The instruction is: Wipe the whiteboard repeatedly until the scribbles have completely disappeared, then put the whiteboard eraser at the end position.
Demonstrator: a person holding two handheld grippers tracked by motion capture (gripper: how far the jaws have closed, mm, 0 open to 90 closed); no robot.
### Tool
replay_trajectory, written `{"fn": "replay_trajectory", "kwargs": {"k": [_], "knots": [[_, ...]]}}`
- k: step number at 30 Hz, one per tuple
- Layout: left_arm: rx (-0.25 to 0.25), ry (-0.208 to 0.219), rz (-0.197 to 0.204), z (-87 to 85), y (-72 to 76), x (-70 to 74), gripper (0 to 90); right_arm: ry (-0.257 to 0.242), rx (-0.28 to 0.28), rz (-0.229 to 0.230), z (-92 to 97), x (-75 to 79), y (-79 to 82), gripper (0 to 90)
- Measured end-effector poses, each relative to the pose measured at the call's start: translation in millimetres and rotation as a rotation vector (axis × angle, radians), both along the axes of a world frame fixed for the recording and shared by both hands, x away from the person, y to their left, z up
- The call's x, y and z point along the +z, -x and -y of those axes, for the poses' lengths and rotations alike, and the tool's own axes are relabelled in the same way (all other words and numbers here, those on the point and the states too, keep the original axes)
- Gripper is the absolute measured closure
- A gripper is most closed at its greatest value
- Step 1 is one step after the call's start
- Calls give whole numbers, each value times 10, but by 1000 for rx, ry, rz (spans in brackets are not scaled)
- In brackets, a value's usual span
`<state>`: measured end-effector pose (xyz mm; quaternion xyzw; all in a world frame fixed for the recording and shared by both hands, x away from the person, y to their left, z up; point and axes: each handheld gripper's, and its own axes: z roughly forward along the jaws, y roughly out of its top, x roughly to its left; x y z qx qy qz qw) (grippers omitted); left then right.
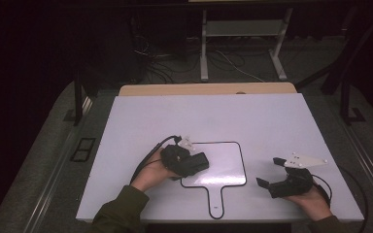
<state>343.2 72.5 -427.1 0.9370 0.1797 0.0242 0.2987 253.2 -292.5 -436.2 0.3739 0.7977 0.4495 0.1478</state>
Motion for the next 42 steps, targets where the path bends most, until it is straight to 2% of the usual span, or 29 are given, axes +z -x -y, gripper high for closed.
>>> {"fn": "replay_trajectory", "kwargs": {"k": [7, 16, 29, 38, 42], "knots": [[6, 11, -3, -1, -14, 46, 395, 2, 3, 0, -10, -2, 0, 0], [32, 48, -12, -9, -74, 116, 395, 0, 0, 1, -9, 0, 0, 0], [31, 58, -14, 39, -178, 190, 394, -8, -5, 5, 8, 8, -2, 0], [53, 98, -15, 29, -384, 275, 394, -11, -7, 4, 13, 5, -8, 0], [60, 92, -12, 48, -503, 294, 394, -13, -10, 2, 18, 5, -7, 0]]}}
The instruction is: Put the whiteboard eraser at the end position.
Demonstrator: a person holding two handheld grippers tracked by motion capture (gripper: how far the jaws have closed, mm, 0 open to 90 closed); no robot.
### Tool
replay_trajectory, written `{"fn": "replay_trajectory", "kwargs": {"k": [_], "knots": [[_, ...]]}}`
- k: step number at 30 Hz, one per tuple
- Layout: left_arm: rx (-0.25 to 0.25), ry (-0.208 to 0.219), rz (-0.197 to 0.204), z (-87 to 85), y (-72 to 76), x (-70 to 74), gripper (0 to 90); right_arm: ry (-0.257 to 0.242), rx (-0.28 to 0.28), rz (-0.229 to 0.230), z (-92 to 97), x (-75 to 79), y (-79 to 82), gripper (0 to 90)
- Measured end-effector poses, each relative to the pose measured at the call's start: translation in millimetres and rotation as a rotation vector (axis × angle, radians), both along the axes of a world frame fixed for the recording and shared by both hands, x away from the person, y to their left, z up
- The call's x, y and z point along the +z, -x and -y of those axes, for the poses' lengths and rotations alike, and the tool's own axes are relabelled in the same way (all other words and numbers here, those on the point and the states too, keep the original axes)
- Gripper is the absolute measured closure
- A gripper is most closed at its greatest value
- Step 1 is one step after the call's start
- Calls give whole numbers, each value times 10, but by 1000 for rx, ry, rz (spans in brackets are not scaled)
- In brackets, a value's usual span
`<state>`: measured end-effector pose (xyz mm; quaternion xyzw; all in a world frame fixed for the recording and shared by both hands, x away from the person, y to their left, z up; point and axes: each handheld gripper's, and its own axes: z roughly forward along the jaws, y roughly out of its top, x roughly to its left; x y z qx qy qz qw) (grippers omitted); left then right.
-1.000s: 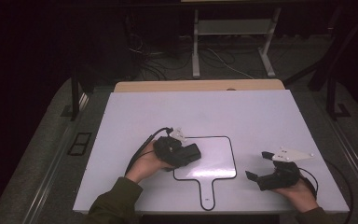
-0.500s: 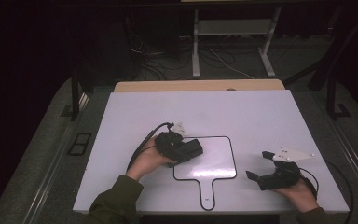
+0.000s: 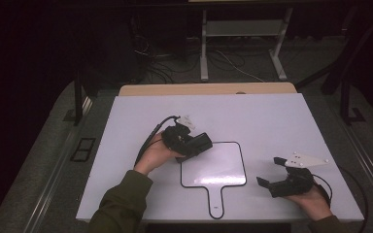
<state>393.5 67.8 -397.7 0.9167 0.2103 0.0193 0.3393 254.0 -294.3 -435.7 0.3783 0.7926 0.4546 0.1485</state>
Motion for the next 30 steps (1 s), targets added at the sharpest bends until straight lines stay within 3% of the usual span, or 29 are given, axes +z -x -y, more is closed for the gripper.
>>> {"fn": "replay_trajectory", "kwargs": {"k": [9, 10, 20, 22, 24, 26, 27, 28, 30], "knots": [[29, 8, 6, 84, -239, 46, 394, -5, -1, 2, 14, 1, 0, 0], [23, -10, 4, 87, -275, 65, 394, -5, -1, 2, 13, 1, 0, 0], [36, -27, 25, 216, -616, 100, 394, -5, 0, 2, 12, 1, -1, 0], [57, -17, 25, 267, -668, 96, 394, -6, 0, 2, 13, 1, -1, 0], [39, -48, 34, 296, -742, 107, 394, -9, -2, 0, 18, 0, -2, 0], [52, -31, 31, 347, -806, 82, 393, -14, -4, -3, 24, 0, -2, 0], [34, -49, 32, 357, -855, 76, 394, -16, -4, -5, 26, -1, -4, 0], [53, -36, 27, 395, -881, 51, 394, -18, -5, -6, 26, -3, -6, 0], [46, -57, 32, 444, -956, 21, 394, -23, -2, -7, 29, -2, -5, 0]]}}
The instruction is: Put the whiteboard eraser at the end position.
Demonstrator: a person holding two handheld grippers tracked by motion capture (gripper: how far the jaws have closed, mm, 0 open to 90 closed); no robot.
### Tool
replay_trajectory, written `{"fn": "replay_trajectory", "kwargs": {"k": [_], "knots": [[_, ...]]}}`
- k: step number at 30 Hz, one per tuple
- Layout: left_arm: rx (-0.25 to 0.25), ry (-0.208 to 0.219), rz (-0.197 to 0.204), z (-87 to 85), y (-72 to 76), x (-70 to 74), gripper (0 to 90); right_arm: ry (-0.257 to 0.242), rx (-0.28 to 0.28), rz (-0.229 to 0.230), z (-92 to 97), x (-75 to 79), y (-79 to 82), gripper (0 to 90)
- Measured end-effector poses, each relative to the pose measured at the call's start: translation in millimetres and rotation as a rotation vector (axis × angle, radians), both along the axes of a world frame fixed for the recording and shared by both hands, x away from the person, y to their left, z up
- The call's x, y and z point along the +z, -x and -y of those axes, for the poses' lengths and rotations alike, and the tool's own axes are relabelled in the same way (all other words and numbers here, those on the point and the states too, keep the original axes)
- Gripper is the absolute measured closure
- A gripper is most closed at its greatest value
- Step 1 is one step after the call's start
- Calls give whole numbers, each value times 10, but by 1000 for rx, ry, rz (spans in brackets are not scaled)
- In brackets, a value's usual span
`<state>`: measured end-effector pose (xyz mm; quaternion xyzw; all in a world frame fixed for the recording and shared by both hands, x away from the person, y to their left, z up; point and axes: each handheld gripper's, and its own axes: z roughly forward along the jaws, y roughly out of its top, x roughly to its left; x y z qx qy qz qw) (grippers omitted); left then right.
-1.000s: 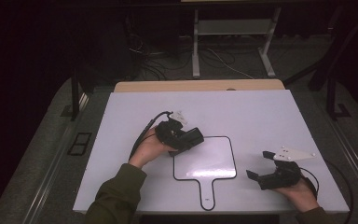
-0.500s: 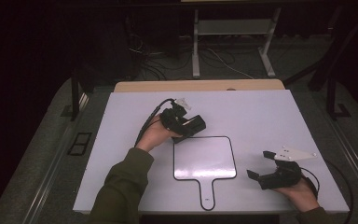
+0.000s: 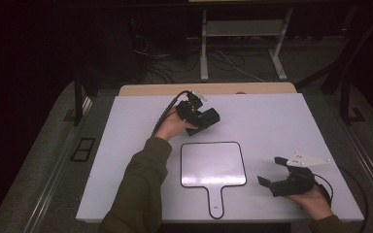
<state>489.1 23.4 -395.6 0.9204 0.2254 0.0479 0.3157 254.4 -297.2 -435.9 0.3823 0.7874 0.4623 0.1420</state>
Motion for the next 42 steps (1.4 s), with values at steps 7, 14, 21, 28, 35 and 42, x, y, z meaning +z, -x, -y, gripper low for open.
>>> {"fn": "replay_trajectory", "kwargs": {"k": [7, 14, 21, 28, 35, 42], "knots": [[12, -13, -4, 149, -189, -97, 394, -10, 5, -1, 8, -5, 2, 0], [8, -32, -2, 321, -269, -192, 393, -16, 4, -3, 15, 1, 6, 0], [26, -47, -8, 366, -331, -272, 393, -19, 3, 1, 24, 0, 4, 0], [22, -75, -39, 373, -357, -374, 390, -19, 2, 0, 29, 3, 7, 0], [39, -9, -24, 315, -363, -331, 349, -19, 2, 0, 32, 2, 7, 0], [49, 52, -14, 218, -317, -187, 241, -18, 2, 0, 29, -3, 3, 0]]}}
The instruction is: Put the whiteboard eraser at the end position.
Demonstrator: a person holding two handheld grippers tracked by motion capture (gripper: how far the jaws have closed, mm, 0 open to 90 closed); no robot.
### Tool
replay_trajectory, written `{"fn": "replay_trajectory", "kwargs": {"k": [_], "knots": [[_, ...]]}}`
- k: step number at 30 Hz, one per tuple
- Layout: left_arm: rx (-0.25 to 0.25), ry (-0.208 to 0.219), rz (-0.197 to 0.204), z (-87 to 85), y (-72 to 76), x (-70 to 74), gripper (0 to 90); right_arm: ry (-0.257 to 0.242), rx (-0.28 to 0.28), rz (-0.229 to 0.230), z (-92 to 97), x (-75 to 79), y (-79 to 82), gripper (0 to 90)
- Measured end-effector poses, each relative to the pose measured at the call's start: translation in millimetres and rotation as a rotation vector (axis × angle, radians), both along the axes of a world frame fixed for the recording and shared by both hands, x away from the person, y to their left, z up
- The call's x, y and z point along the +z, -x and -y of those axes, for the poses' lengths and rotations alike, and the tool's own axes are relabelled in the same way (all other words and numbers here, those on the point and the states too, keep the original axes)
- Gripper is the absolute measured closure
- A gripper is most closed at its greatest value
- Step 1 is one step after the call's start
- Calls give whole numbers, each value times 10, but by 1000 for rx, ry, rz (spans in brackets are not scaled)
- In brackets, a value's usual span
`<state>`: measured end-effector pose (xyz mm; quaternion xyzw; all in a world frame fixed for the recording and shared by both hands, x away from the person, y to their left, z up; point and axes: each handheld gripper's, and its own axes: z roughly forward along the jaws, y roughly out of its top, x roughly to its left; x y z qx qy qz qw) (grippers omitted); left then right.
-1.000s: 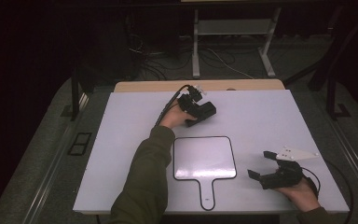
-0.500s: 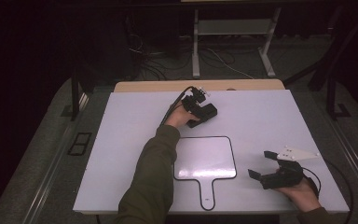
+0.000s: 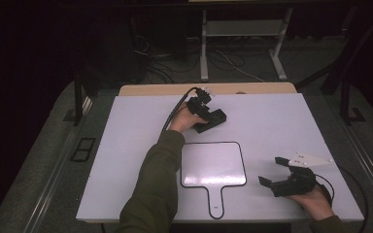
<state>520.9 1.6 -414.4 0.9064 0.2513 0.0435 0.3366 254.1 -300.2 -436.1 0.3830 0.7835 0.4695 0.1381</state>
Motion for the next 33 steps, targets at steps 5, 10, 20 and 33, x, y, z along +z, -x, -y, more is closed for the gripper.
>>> {"fn": "replay_trajectory", "kwargs": {"k": [5, 10, 20, 33], "knots": [[6, 35, 10, -77, 65, 54, 201, 4, 2, 0, -6, -4, -2, 0], [2, 53, 17, -152, 130, 95, 189, 5, 0, -3, -5, -9, -4, 0], [14, 115, 39, -302, 378, 190, 179, 5, -5, -4, 10, -20, -17, 0], [24, 153, 67, -622, 752, 257, 178, 3, -4, -2, 21, -31, -25, 0]]}}
